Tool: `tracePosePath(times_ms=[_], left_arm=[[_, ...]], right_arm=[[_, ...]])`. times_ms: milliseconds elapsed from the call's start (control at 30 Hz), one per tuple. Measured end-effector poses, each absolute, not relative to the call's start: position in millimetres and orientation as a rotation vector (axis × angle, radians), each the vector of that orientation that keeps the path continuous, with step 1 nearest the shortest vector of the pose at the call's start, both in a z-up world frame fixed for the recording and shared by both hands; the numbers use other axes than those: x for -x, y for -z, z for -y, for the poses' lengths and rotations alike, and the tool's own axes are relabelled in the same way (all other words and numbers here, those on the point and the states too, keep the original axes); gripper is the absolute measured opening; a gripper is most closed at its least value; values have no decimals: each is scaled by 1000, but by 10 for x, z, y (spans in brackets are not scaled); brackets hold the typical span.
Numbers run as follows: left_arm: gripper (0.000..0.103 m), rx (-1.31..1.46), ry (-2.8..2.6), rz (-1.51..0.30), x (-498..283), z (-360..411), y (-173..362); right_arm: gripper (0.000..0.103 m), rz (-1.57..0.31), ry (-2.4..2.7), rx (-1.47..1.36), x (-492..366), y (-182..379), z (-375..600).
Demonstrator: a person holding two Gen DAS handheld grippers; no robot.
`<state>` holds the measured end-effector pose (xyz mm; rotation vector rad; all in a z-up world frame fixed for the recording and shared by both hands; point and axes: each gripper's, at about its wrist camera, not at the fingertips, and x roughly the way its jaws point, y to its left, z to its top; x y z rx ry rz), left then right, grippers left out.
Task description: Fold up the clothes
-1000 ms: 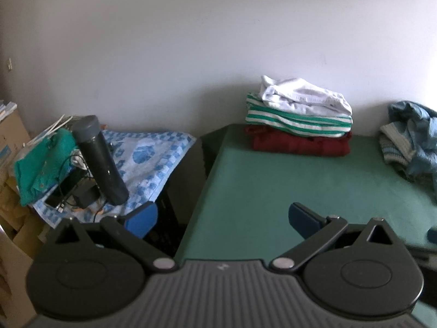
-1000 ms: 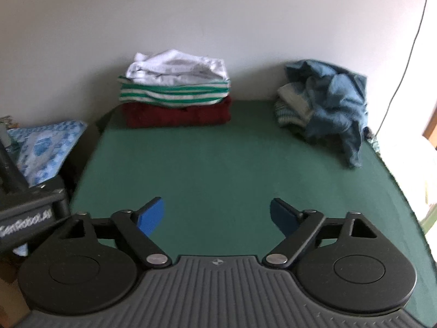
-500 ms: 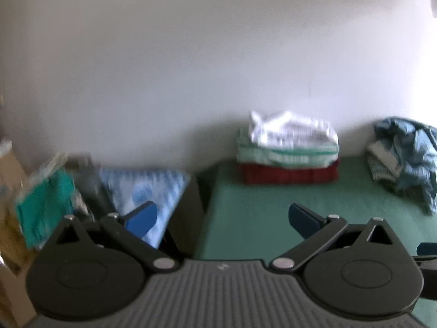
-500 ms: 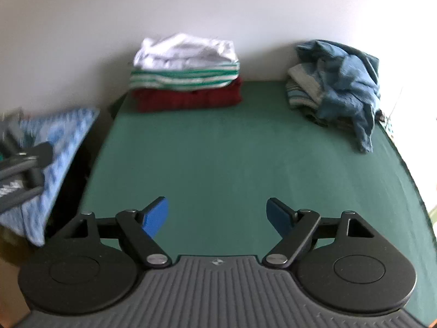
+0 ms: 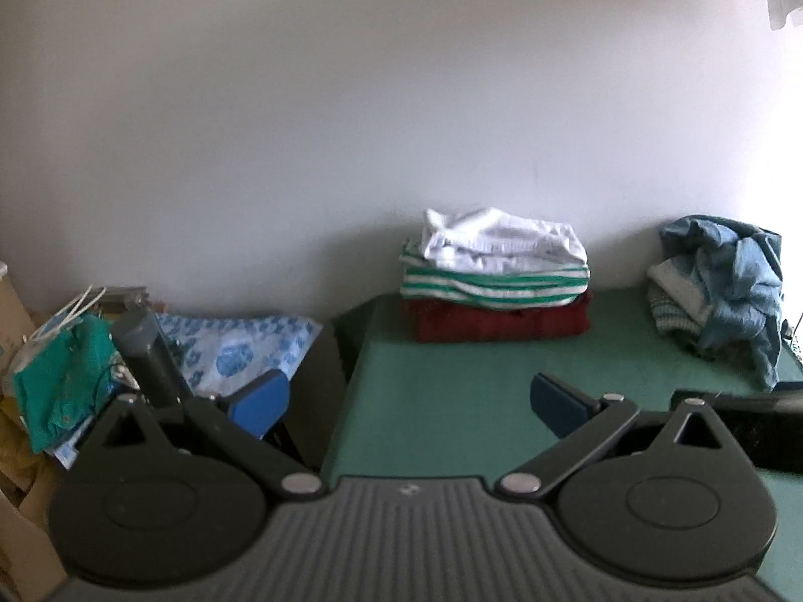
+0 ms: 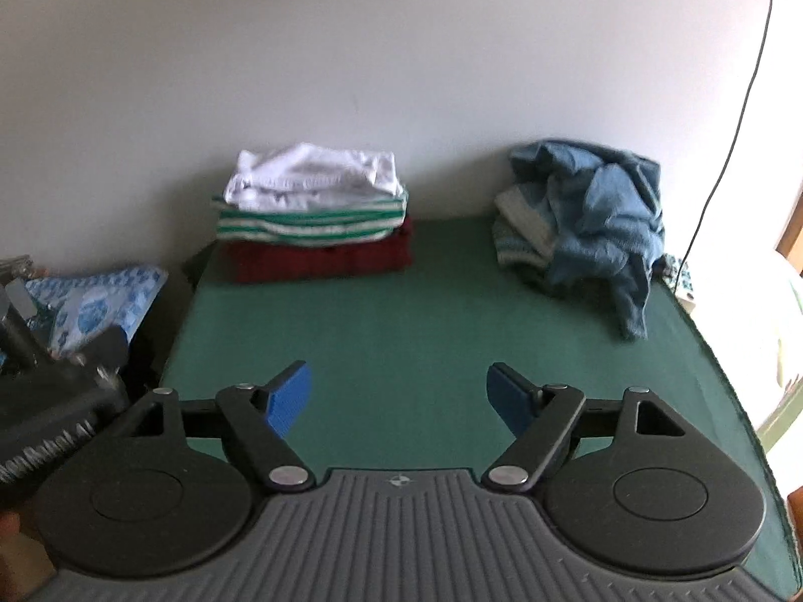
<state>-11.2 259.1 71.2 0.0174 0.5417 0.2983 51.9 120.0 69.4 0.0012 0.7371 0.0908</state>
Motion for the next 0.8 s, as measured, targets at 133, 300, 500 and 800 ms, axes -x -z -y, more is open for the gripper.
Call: tracePosePath(times_ms=[133, 300, 500, 800], left_arm=[[103, -28, -290, -563, 96, -2602, -596], [103, 15, -287, -564, 101, -2642, -584], [103, 32, -270, -557, 101, -2638, -556], [103, 26, -264, -554, 58, -2677, -508]], right_arm=[[80, -715, -87, -3, -496, -681, -1177], [83, -662, -86, -12, -454, -705, -1160], [83, -644, -85, -21, -457, -664, -1143], [83, -560, -80, 29, -378, -598, -1203]])
